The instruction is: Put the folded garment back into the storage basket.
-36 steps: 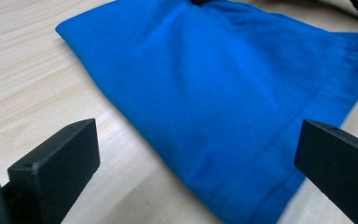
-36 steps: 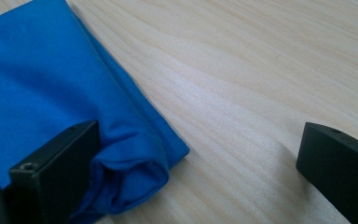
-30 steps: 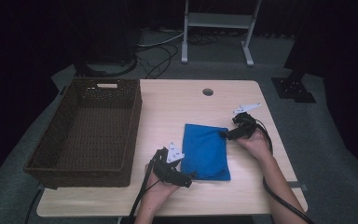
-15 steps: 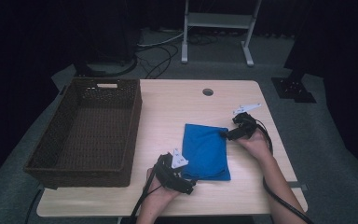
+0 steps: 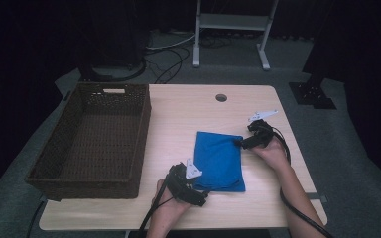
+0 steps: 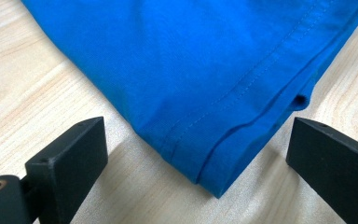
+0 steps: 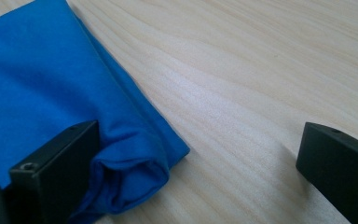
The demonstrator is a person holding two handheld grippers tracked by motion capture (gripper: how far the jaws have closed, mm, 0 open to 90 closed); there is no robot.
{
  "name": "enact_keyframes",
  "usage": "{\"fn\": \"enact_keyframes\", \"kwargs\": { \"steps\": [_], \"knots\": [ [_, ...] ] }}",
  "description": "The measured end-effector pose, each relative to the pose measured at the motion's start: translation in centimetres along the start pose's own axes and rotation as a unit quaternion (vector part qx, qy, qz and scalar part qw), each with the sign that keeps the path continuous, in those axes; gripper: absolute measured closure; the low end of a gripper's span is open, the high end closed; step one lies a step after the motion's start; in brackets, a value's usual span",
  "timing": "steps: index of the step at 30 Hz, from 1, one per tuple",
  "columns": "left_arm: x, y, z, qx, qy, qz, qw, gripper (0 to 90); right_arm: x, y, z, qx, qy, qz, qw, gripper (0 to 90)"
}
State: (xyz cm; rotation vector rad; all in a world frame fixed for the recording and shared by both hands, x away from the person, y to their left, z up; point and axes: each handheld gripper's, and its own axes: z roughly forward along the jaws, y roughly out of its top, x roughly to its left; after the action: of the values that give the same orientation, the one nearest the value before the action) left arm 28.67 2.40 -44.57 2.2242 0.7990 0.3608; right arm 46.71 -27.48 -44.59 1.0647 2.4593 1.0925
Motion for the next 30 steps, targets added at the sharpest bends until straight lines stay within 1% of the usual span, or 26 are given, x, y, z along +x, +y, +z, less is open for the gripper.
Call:
{"fn": "enact_keyframes", "kwargs": {
  "steps": [6, 9, 10, 15, 17, 19, 22, 23, 24, 25, 30],
  "knots": [
    [0.01, -0.03, -0.04, 0.0, -0.001, 0.001, 1.0, 4.7, -0.02, -0.08, -0.04, -0.002, 0.0, 0.0, 1.0, 0.0],
    [0.01, -0.03, -0.04, 0.0, -0.002, 0.001, 1.0, 4.7, -0.03, -0.14, -0.1, -0.003, 0.001, 0.004, 1.0, 0.0],
    [0.02, -0.05, -0.07, -0.004, -0.004, 0.003, 1.0, 5.5, -0.02, -0.15, -0.11, -0.003, 0.001, 0.004, 1.0, 0.0],
    [0.13, -0.17, -0.29, -0.012, -0.005, 0.004, 0.9999, 14.2, -0.05, -0.17, -0.11, -0.004, 0.001, 0.002, 1.0, 0.0],
    [0.11, -0.2, -0.34, -0.015, -0.007, 0.006, 0.9998, 15.8, -0.05, -0.17, -0.11, -0.004, 0.001, 0.002, 1.0, 0.0],
    [0.07, -0.23, -0.42, -0.019, -0.011, 0.01, 0.9997, 21.5, -0.04, -0.16, -0.1, -0.004, 0.001, 0.002, 1.0, 0.0],
    [0.05, -0.24, -0.44, -0.021, -0.013, 0.011, 0.9996, 23.5, -0.04, -0.16, -0.1, -0.004, 0.001, 0.002, 1.0, 0.0],
    [0.0, -0.27, -0.49, -0.024, -0.018, 0.013, 0.9995, 24.9, -0.03, -0.16, -0.1, -0.004, 0.001, 0.003, 1.0, 0.0],
    [-0.08, -0.3, -0.54, -0.025, -0.019, 0.016, 0.9994, 28.9, -0.03, -0.15, -0.09, -0.003, 0.001, 0.002, 1.0, 0.0],
    [-0.17, -0.32, -0.56, -0.026, -0.021, 0.017, 0.9993, 30.8, -0.03, -0.15, -0.09, -0.003, 0.001, 0.002, 1.0, 0.0],
    [-0.44, -0.33, -0.62, -0.029, -0.025, 0.02, 0.9991, 35.4, -0.09, -0.07, -0.04, -0.002, 0.002, -0.001, 1.0, 0.0]
  ]
}}
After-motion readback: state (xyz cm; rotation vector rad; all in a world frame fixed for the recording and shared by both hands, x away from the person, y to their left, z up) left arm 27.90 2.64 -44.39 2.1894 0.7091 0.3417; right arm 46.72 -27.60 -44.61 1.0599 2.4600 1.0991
